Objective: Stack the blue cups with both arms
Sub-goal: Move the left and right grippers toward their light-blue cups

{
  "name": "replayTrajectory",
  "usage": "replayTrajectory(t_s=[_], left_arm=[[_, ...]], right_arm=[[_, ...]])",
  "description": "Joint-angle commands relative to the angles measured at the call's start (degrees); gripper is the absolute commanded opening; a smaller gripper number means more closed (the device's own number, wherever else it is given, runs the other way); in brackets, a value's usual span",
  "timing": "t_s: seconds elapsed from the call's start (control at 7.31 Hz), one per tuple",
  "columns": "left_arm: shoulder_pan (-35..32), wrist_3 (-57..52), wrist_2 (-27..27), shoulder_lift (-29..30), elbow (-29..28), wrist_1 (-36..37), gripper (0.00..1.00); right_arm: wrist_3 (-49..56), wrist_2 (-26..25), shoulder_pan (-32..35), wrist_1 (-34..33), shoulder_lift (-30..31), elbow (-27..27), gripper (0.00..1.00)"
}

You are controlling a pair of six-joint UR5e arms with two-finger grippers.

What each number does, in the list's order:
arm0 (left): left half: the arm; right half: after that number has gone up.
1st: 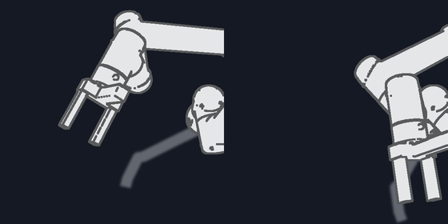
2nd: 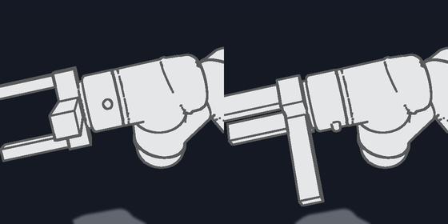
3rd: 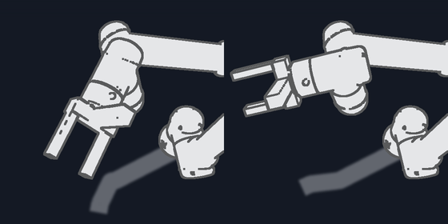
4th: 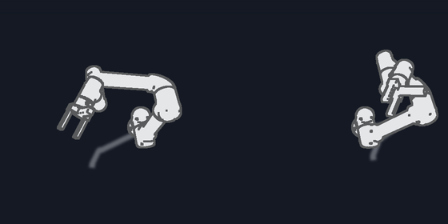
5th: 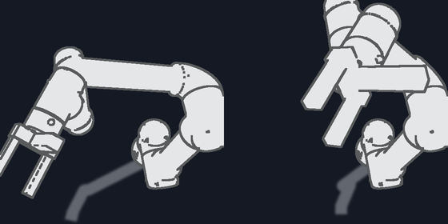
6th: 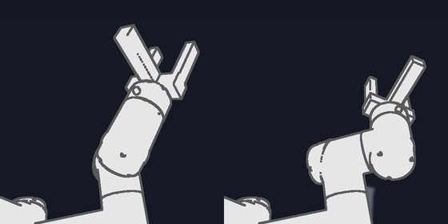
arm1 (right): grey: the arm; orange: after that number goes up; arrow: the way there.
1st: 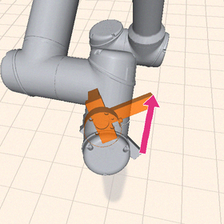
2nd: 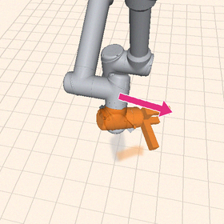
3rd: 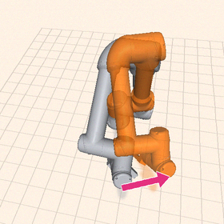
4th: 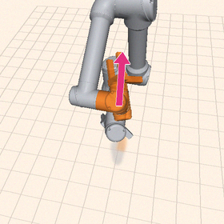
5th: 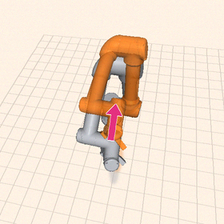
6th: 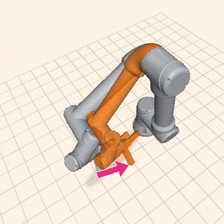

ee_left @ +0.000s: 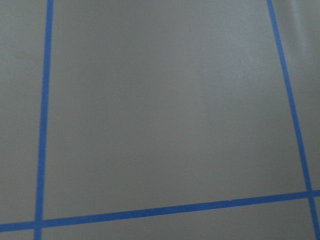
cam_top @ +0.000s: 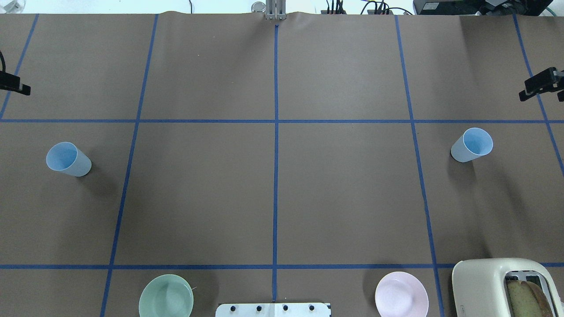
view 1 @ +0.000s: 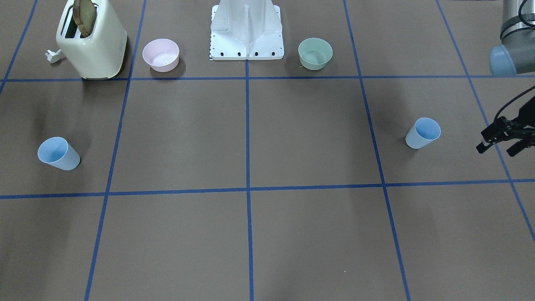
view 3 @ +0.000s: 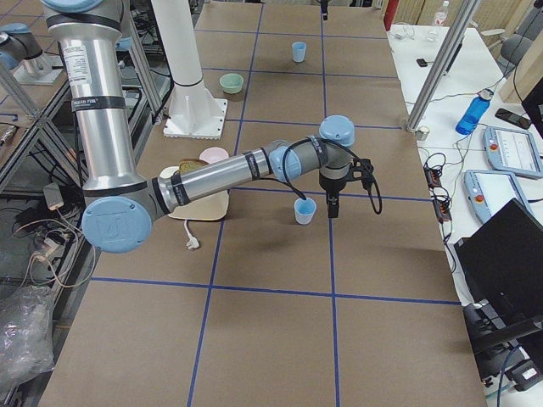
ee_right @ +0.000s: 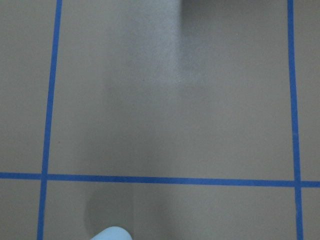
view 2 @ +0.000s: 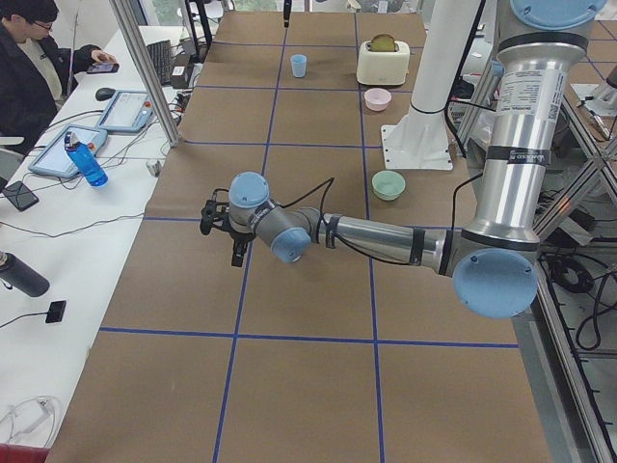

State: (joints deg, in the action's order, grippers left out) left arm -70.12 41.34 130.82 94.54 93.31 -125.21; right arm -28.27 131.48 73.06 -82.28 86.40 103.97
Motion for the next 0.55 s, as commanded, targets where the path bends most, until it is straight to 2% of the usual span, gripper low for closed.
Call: replayTrajectory(t_s=[0.0, 0.41], left_arm=[[7.6, 7.9, -5.3, -5.8, 9.0, -0.6, 0.98], [13.9, 8.0, -12.2, -8.2, 9.3, -0.6, 0.98]], right_arm=[[-6.9, -0.2, -3.9, 10.4, 5.3, 0.6, 1.0], [-8.5, -0.3, -5.7, 11.9, 6.1, 0.5, 1.0]])
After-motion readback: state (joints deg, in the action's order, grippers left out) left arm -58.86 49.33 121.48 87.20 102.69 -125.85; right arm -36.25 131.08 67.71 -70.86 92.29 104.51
